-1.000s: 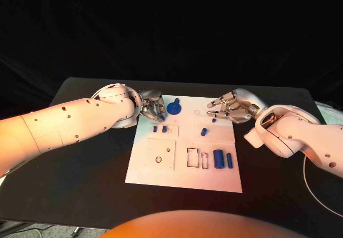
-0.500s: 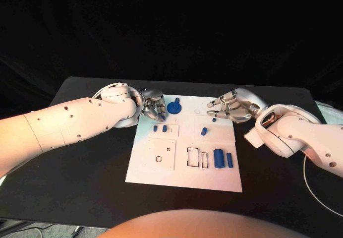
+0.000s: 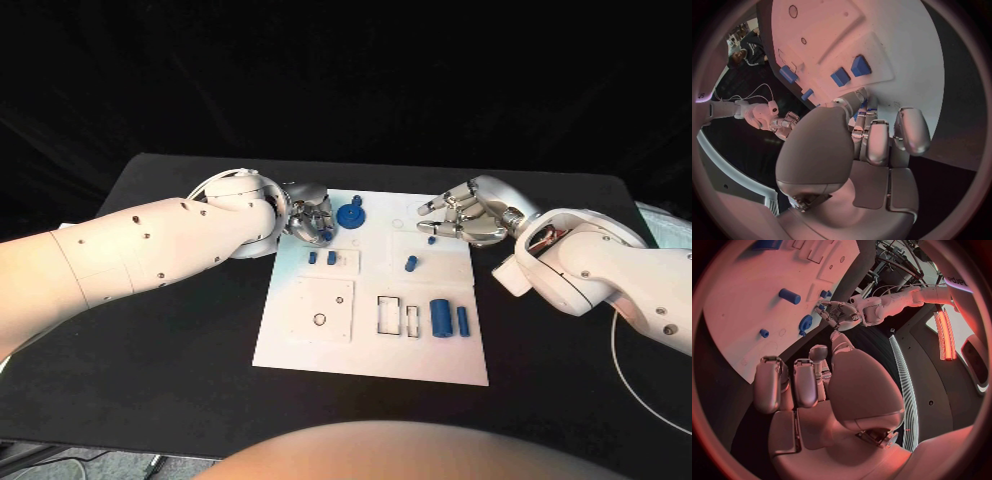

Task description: Assemble the parts on the task board

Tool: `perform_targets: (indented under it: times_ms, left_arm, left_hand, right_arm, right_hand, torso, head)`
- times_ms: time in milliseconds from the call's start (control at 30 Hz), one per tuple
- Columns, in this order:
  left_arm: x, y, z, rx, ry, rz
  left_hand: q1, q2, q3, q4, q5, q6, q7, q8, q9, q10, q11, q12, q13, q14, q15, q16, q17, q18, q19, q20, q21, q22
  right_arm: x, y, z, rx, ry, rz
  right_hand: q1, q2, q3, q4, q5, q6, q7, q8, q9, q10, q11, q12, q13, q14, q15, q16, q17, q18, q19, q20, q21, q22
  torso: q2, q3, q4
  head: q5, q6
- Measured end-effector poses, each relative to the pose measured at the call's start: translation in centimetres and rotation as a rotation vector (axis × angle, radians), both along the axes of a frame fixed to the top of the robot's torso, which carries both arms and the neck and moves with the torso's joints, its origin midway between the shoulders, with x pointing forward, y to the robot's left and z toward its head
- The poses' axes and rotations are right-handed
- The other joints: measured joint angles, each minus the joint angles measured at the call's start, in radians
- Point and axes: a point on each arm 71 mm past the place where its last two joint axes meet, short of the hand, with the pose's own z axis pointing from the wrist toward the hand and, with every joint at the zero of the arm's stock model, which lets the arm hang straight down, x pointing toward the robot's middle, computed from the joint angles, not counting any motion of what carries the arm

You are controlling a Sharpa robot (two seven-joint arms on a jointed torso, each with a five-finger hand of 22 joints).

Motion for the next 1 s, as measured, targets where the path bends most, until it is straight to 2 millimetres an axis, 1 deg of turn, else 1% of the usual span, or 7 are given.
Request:
perform_targets:
  times_ms: [100, 433, 500, 700, 767, 867, 1000]
  left_arm:
    - [0.0, 0.0, 0.0, 0.002, 0.001, 0.001]
    - [0.0, 0.1, 0.0, 0.004, 0.002, 0.001]
    - [0.0, 0.1, 0.0, 0.004, 0.002, 0.001]
    - [0.0, 0.4, 0.1, 0.004, 0.001, 0.005]
    - [0.0, 0.5, 0.1, 0.004, 0.001, 0.007]
    - [0.0, 0.9, 0.2, 0.004, 0.0, 0.012]
    - [-0.1, 1.6, 0.3, 0.004, 0.0, 0.022]
  left_hand:
    - [-0.001, -0.001, 0.003, -0.003, 0.0, -0.007, 0.0, 0.0, -0.003, -0.008, 0.001, -0.001, -0.004, 0.0, 0.007, 0.0, 0.0, 0.0, -0.001, 0.001, -0.006, 0.0]
    - [-0.017, -0.017, 0.019, -0.008, 0.0, -0.046, 0.004, 0.0, -0.02, -0.034, 0.006, 0.0, -0.01, 0.0, 0.007, 0.0, -0.009, 0.0, -0.001, 0.008, -0.017, 0.0]
    - [-0.021, -0.014, 0.021, -0.009, 0.0, -0.057, 0.004, 0.0, -0.024, -0.035, 0.007, 0.0, -0.011, 0.003, 0.011, 0.0, -0.011, 0.0, -0.001, 0.008, -0.018, 0.0]
    - [-0.03, -0.023, 0.03, -0.014, 0.0, -0.09, 0.008, 0.0, -0.038, -0.06, 0.009, -0.006, -0.015, 0.0, 0.014, 0.0, -0.017, 0.0, 0.001, 0.01, -0.035, 0.0]
    - [-0.031, -0.024, 0.033, -0.016, 0.0, -0.104, 0.008, 0.0, -0.043, -0.07, 0.013, -0.006, -0.017, 0.0, 0.014, 0.0, -0.019, 0.0, 0.003, 0.012, -0.047, 0.0]
    - [-0.033, -0.026, 0.033, -0.016, 0.0, -0.121, 0.004, 0.0, -0.051, -0.094, 0.015, -0.006, -0.024, 0.0, 0.014, 0.0, -0.023, 0.0, -0.001, 0.015, -0.068, 0.001]
    - [-0.035, -0.028, 0.036, -0.019, 0.0, -0.131, -0.005, 0.0, -0.055, -0.114, 0.019, -0.008, -0.026, 0.0, 0.021, 0.0, -0.026, 0.0, -0.001, 0.015, -0.081, 0.001]
  right_arm:
    - [0.0, 0.0, 0.0, 0.0, 0.0, 0.0]
    - [0.0, 0.0, -0.1, 0.001, 0.002, 0.0]
    - [0.0, 0.0, -0.1, 0.0, 0.003, -0.001]
    - [0.0, -0.1, -0.2, 0.0, 0.004, -0.002]
    - [0.0, -0.1, -0.2, 0.0, 0.004, -0.004]
    - [0.1, -0.2, -0.3, -0.002, 0.005, -0.007]
    - [0.3, -0.5, -0.4, -0.006, 0.006, -0.016]
  right_hand:
    - [0.0, 0.0, 0.0, 0.0, 0.0, 0.0, 0.0, 0.0, 0.0, 0.0, 0.0, 0.0, 0.0, 0.0, 0.0, 0.0, 0.0, 0.0, 0.0, 0.0, 0.0, 0.0]
    - [0.0, 0.0, 0.0, 0.0, 0.0, 0.0, 0.0, 0.0, 0.0, 0.0, 0.0, 0.0, 0.0, 0.0, 0.0, 0.0, 0.0, 0.0, 0.0, 0.0, 0.0, 0.0]
    - [0.004, 0.004, 0.0, 0.0, 0.0, 0.0, 0.0, 0.0, 0.0, 0.0, 0.0, 0.0, -0.002, 0.0, 0.0, 0.0, 0.0, 0.0, 0.0, 0.0, 0.0, 0.0]
    - [0.004, 0.004, 0.0, 0.0, 0.0, 0.0, 0.0, 0.0, 0.0, -0.002, 0.002, -0.004, -0.006, 0.0, 0.0, 0.0, 0.0, 0.0, -0.004, 0.004, -0.005, -0.004]
    - [0.004, 0.004, 0.0, 0.0, 0.0, 0.0, 0.0, 0.0, 0.0, -0.006, 0.005, -0.01, -0.012, 0.0, 0.0, -0.006, 0.0, 0.011, -0.004, 0.004, -0.005, -0.007]
    - [0.004, 0.004, 0.0, 0.0, 0.004, -0.01, -0.001, 0.0, 0.0, -0.075, 0.008, -0.127, -0.112, 0.0, 0.0, -0.012, -0.002, 0.016, -0.015, 0.003, -0.021, -0.021]
    - [0.009, 0.009, 0.003, 0.003, 0.004, -0.014, 0.003, 0.0, 0.0, -0.112, 0.01, -0.21, -0.189, 0.0, 0.0, -0.027, -0.011, 0.016, -0.025, 0.003, -0.04, -0.043]
  torso:
    - [0.0, 0.0, 0.0]
    - [0.0, -0.0002, 0.0005]
    - [0.0, -0.0001, 0.0006]
    - [0.0, -0.0007, 0.001]
    - [-0.001, -0.0008, 0.0008]
    - [-0.001, -0.0008, 0.0006]
    - [-0.001, -0.0012, 0.0004]
  head:
    - [0.0, 0.0]
    - [0.001, -0.001]
    - [0.002, -0.001]
    - [0.003, -0.001]
    - [0.003, -0.001]
    - [0.004, -0.001]
    - [0.004, 0.0]
